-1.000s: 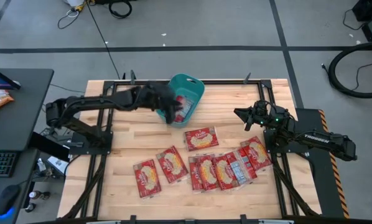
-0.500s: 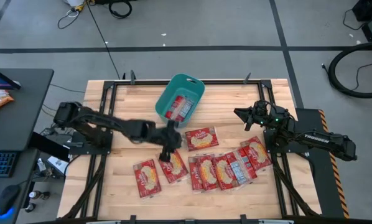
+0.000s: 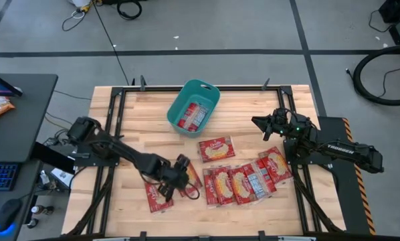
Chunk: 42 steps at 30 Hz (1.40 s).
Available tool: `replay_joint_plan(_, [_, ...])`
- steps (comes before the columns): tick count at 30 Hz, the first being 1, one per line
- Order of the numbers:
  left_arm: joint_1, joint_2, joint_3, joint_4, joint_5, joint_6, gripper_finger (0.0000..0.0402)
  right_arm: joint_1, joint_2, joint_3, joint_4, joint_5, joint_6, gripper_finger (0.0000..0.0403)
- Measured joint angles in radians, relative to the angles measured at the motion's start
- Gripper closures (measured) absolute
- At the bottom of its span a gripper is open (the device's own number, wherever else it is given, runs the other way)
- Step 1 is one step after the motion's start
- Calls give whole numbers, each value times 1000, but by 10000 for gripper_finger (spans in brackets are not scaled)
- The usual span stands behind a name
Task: Sort popcorn bags into baskets
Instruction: Put the popcorn bag into the green bin
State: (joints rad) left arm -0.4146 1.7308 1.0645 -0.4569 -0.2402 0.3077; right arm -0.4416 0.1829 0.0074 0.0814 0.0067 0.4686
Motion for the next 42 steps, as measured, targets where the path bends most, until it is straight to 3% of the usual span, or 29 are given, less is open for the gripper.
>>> replay_joint_plan(18, [-55,115,4,-57,2,18,204,0,0,0,0,0,0,325])
replay_joint_plan(22, [-55,125,5,-65,1,18,242,0,0,0,1,0,0,325])
replay_joint_plan(30, [-53,124,4,-72,6,-95,358,0,0,0,0,0,0,325])
replay_joint_plan(34, [-45,97,9,-107,-5,-142,384,0,0,0,0,0,0,325])
replay_joint_plan(37, [-26,63,57,-192,-52,-148,384,0,0,0,0,0,0,325])
replay_joint_plan(42, [20,-5,179,-330,-236,-148,376,0,0,0,0,0,0,325])
